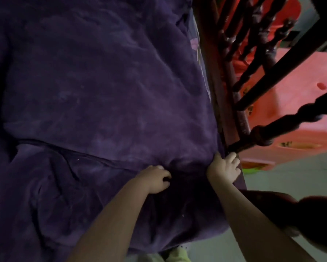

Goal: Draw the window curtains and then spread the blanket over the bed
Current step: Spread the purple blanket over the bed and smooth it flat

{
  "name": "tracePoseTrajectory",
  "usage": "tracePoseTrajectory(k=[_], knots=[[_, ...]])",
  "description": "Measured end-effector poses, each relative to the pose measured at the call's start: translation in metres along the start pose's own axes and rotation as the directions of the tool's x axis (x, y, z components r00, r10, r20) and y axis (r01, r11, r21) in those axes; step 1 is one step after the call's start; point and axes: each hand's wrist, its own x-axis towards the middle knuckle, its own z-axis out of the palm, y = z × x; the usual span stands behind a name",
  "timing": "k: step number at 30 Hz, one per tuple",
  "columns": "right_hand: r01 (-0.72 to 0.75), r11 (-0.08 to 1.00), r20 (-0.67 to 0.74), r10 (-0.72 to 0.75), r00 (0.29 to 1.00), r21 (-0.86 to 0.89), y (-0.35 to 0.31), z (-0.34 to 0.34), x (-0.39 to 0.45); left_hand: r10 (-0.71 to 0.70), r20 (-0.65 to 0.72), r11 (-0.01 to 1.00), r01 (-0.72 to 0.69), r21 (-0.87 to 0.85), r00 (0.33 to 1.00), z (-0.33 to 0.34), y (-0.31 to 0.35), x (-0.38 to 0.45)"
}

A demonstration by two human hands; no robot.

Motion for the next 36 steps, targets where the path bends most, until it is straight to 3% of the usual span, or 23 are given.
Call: tracePoseTrajectory(k=[3, 7, 9, 13, 16, 18, 20, 22, 24, 28, 30, 32, 34, 36], knots=[[-0.066, 0.993, 0.040, 0.070, 0.997, -0.100, -0.018, 0.004, 0.006, -0.037, -0.004, 0.989, 0.036, -0.145, 0.999, -0.024, -0.014, 0.004], [-0.167, 0.972, 0.199, 0.199, 0.960, -0.165, -0.044, -0.007, 0.016, -0.088, -0.026, 0.980, 0.082, -0.179, 0.996, -0.074, -0.039, 0.018], [-0.139, 0.981, 0.220, 0.166, 0.961, -0.136, -0.057, -0.017, 0.023, -0.083, -0.011, 0.978, 0.080, -0.192, 0.996, -0.101, -0.048, 0.026], [0.059, 0.998, 0.070, -0.059, 0.996, 0.012, -0.110, -0.047, 0.049, -0.070, -0.154, 0.986, 0.044, -0.162, 0.986, -0.156, -0.063, 0.040], [0.258, 0.965, -0.015, -0.258, 0.966, 0.054, -0.161, -0.062, 0.085, -0.064, -0.433, 0.997, 0.037, -0.071, 0.899, -0.190, -0.081, 0.056], [0.262, 0.964, -0.057, -0.260, 0.964, 0.037, -0.183, -0.070, 0.113, -0.029, -0.562, 0.998, 0.050, 0.023, 0.827, -0.205, -0.094, 0.071], [0.234, 0.971, -0.140, -0.226, 0.964, 0.042, -0.196, -0.079, 0.142, -0.029, -0.544, 0.987, 0.110, 0.117, 0.838, -0.212, -0.109, 0.091], [0.267, 0.958, -0.252, -0.233, 0.939, 0.108, -0.209, -0.091, 0.171, -0.081, -0.502, 0.981, 0.157, 0.111, 0.861, -0.220, -0.123, 0.111], [0.310, 0.928, -0.279, -0.247, 0.928, 0.208, -0.224, -0.105, 0.202, -0.097, -0.502, 0.980, 0.169, 0.100, 0.859, -0.226, -0.134, 0.130], [0.245, 0.817, -0.093, -0.232, 0.968, 0.523, -0.269, -0.133, 0.257, -0.064, -0.608, 0.988, 0.134, 0.071, 0.791, -0.238, -0.149, 0.167], [0.273, 0.786, -0.033, -0.306, 0.951, 0.555, -0.296, -0.133, 0.274, -0.044, -0.641, 0.993, 0.105, 0.056, 0.767, -0.247, -0.152, 0.184], [0.352, 0.759, -0.120, -0.345, 0.931, 0.548, -0.314, -0.141, 0.283, -0.051, -0.649, 0.994, 0.104, 0.043, 0.759, -0.254, -0.154, 0.195], [0.369, 0.723, -0.343, -0.193, 0.919, 0.584, -0.312, -0.172, 0.300, -0.040, -0.676, 0.996, 0.085, 0.032, 0.736, -0.268, -0.153, 0.204], [0.414, 0.621, -0.528, 0.000, 0.849, 0.665, -0.297, -0.215, 0.318, -0.012, -0.737, 0.998, 0.056, 0.035, 0.676, -0.292, -0.144, 0.212]])
